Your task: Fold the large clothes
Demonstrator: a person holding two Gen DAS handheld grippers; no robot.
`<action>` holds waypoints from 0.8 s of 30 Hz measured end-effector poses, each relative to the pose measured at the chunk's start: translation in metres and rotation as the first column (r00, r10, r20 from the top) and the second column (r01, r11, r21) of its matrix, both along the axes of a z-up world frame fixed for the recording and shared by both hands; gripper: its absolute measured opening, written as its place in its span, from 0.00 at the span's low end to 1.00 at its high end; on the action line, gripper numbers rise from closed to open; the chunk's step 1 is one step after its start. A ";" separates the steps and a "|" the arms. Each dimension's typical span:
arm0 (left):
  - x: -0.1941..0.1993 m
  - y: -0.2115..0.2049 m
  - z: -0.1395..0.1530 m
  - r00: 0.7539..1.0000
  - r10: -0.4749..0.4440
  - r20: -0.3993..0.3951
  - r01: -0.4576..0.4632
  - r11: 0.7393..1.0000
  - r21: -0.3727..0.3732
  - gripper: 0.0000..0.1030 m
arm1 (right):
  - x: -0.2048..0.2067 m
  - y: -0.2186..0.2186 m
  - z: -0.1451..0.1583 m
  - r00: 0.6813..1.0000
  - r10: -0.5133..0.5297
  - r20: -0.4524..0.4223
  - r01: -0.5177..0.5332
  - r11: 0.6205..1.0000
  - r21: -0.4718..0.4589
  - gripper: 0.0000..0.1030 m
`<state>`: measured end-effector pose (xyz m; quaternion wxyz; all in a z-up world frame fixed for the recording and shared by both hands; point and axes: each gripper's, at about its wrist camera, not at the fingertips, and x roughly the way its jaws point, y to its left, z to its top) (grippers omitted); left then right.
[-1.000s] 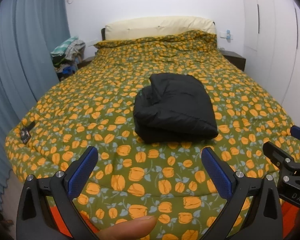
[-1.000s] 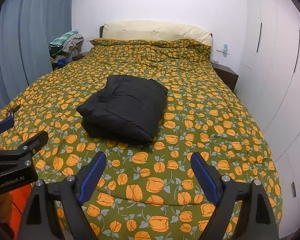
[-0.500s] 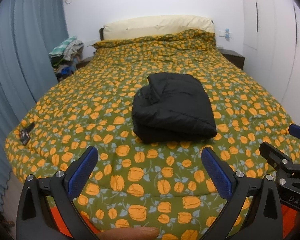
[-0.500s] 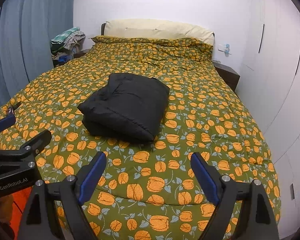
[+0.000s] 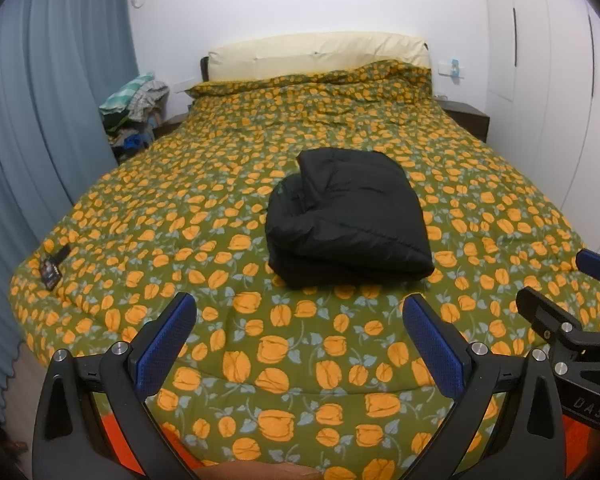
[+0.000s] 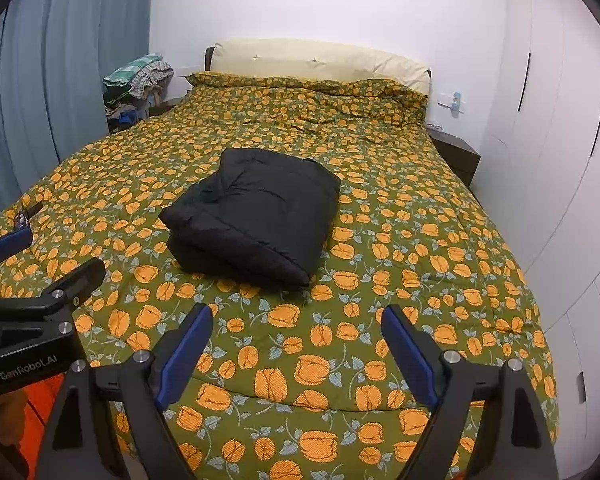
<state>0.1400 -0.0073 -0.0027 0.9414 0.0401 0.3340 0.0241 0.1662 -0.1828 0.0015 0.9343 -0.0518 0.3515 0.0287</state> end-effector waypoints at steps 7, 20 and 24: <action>-0.001 0.000 0.001 1.000 -0.002 -0.002 0.002 1.000 -0.003 1.00 | 0.000 0.000 0.000 1.000 0.001 0.000 -0.001 1.000 0.002 0.85; 0.002 0.000 -0.002 1.000 -0.006 -0.012 0.006 1.000 -0.002 1.00 | 0.001 0.003 -0.001 1.000 0.001 -0.007 -0.001 1.000 0.000 0.85; 0.002 -0.001 -0.003 1.000 -0.009 -0.013 0.009 1.000 -0.002 1.00 | 0.002 0.001 -0.001 1.000 -0.003 -0.013 0.003 1.000 0.000 0.85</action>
